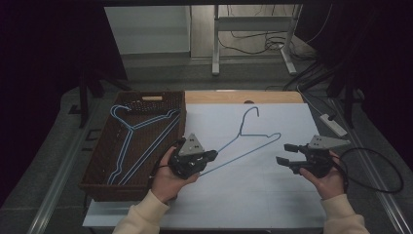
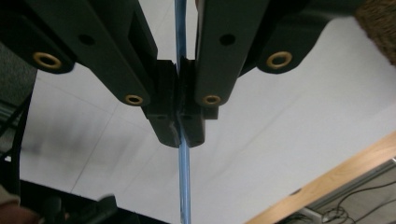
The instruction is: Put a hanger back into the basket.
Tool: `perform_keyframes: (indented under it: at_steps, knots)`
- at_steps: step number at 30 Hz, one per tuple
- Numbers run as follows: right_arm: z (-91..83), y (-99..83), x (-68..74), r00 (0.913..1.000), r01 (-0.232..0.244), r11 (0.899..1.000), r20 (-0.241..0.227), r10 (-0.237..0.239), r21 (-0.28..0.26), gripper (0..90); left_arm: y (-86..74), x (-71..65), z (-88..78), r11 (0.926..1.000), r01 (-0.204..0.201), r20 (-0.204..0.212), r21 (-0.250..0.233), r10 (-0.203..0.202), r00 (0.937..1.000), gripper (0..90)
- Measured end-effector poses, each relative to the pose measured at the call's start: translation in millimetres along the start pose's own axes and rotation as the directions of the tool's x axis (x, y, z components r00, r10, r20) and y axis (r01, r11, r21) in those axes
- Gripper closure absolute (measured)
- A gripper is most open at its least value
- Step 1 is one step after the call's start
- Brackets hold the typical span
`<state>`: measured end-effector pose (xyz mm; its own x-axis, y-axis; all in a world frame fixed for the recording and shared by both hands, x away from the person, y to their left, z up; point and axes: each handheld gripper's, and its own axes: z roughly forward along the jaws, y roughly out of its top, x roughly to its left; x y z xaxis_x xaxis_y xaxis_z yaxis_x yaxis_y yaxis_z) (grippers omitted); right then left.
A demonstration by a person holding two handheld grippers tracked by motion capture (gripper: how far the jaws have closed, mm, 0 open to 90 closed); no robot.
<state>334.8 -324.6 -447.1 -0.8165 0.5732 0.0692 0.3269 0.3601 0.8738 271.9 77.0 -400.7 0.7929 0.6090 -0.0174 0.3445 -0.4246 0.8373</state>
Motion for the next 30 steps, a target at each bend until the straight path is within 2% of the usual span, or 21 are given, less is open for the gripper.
perform_keyframes:
  at_steps: [6, 14, 15, 18, 23, 30]
  knots:
    - [2.8, -14.3, 3.9, 0.9996, -0.027, 1.000, -0.004, 0.027, 0.000, 34.0, -0.5, 11.8, -21.9, 0.9989, 0.027, -0.031, -0.040, -0.028, 0.9991, 88.1]
    - [6.2, -20.9, 6.1, 0.9989, -0.047, 0.999, -0.003, 0.047, -0.005, 33.0, -6.3, 31.9, -55.2, 0.9931, 0.068, -0.081, -0.095, -0.076, 0.9938, 88.1]
    - [6.2, -20.9, 6.1, 0.9989, -0.047, 0.999, -0.003, 0.047, -0.005, 33.0, -6.3, 31.9, -55.2, 0.9931, 0.068, -0.081, -0.095, -0.076, 0.9938, 88.1]
    - [7.8, -23.1, 7.3, 0.9985, -0.055, 0.998, 0.000, 0.055, 0.002, 31.1, -10.9, 41.4, -73.2, 0.9882, 0.089, -0.112, -0.125, -0.103, 0.9884, 88.1]
    - [8.5, -23.2, 9.5, 0.9989, -0.045, 0.999, 0.007, 0.045, 0.014, 29.3, -18.2, 54.9, -94.5, 0.9836, 0.101, -0.158, -0.149, -0.124, 0.9796, 88.1]
    - [9.8, -24.0, 11.1, 0.9988, -0.049, 0.999, 0.011, 0.048, 0.011, 25.8, -32.3, 78.4, -120.6, 0.9757, 0.142, -0.226, -0.167, -0.178, 0.9577, 88.1]
